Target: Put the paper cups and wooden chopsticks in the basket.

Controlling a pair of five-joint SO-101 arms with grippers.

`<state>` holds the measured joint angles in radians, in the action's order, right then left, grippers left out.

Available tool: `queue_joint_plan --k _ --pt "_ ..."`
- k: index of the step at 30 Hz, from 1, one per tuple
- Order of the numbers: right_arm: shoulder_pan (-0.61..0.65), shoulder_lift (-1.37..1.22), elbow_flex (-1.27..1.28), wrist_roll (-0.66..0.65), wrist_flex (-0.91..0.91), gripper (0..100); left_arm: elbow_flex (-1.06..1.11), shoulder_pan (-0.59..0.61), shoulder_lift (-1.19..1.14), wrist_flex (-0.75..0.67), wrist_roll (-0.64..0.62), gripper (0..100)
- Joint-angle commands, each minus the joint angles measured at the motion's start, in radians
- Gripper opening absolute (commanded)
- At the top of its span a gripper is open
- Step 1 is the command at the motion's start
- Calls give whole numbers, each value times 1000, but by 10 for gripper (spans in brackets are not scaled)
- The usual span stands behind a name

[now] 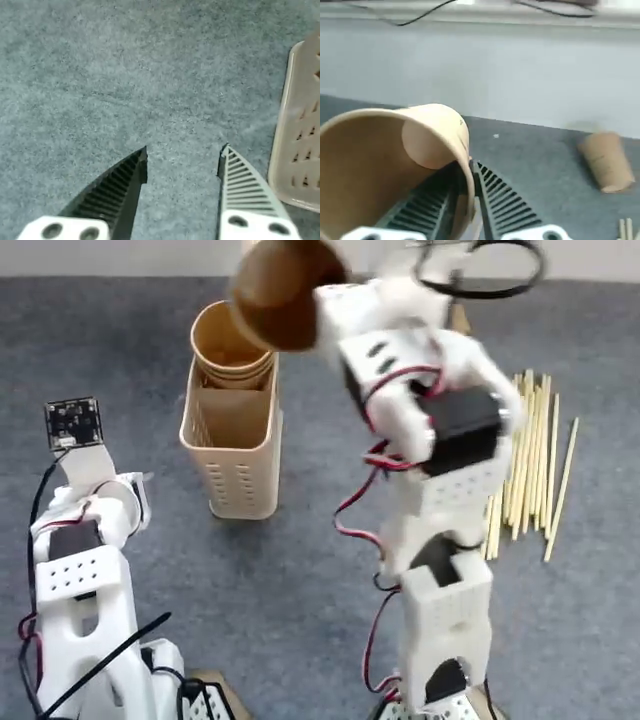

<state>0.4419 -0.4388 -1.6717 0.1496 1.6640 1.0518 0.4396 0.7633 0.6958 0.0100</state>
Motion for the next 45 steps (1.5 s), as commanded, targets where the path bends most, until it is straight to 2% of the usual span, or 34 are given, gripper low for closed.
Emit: queue_joint_plan --k 1,9,12,15,18,23,27,34,41,45 --pt "62 -59 -58 9 -18 6 -7 -12 22 -15 -9 245" --pt "70 -214 -62 -5 5 28 -7 -12 24 -15 -9 245" --pt "71 -211 -65 -44 42 142 -7 -13 24 -15 -9 245" --pt "71 -203 -67 -20 19 261 -7 -31 24 -14 -9 245" --pt "71 -163 -67 -2 -35 324 -7 -36 24 -14 -8 245" --pt "71 -71 -62 17 -165 326 -7 -36 21 -14 -8 245" --pt "111 -47 -54 12 -179 326 -7 -36 21 -14 -8 245" --pt "122 -205 -38 11 -200 326 -5 -36 21 -12 -8 245" --pt "124 -283 -28 12 -461 326 -5 -36 21 -12 -6 245" --pt "127 -285 -36 17 -495 325 -5 -36 18 -12 -6 245"
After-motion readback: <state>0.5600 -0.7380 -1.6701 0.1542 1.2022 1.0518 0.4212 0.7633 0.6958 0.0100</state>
